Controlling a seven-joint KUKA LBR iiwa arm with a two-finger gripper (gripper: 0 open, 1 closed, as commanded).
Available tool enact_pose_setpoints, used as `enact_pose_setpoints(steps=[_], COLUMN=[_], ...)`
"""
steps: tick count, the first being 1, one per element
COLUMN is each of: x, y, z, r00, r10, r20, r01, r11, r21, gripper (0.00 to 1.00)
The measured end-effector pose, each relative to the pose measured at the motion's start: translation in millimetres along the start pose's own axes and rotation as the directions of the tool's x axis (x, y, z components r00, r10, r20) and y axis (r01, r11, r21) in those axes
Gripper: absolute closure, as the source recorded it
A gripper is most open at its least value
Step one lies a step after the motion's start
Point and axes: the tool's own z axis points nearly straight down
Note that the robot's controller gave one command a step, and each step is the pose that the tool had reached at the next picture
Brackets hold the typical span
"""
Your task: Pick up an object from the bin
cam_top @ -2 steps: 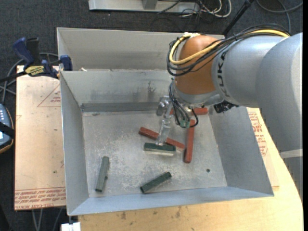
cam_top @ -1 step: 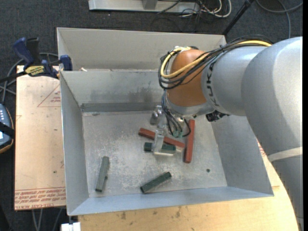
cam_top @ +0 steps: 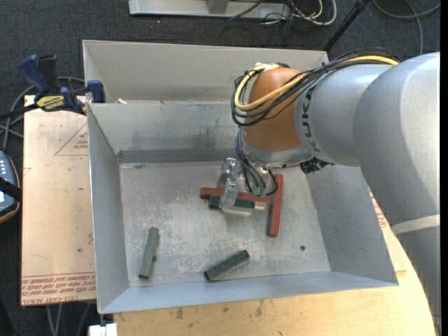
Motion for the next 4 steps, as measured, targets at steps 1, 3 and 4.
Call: enact_pose_setpoints(steps=[1, 3, 4], x=[45.5, 54.7, 39.6], y=[-45.9, -56.8, -84.2], z=[-4.4, -132.3, 6.6], r00=[1.000, 1.000, 1.000], r10=[-0.008, 0.026, -0.020], r20=[0.007, -0.002, 0.000], r01=[0.008, -0.026, 0.020], r11=[1.000, 1.000, 1.000], r21=[-0.001, 0.002, 0.001], gripper=[1.00, 0.00, 0.00])
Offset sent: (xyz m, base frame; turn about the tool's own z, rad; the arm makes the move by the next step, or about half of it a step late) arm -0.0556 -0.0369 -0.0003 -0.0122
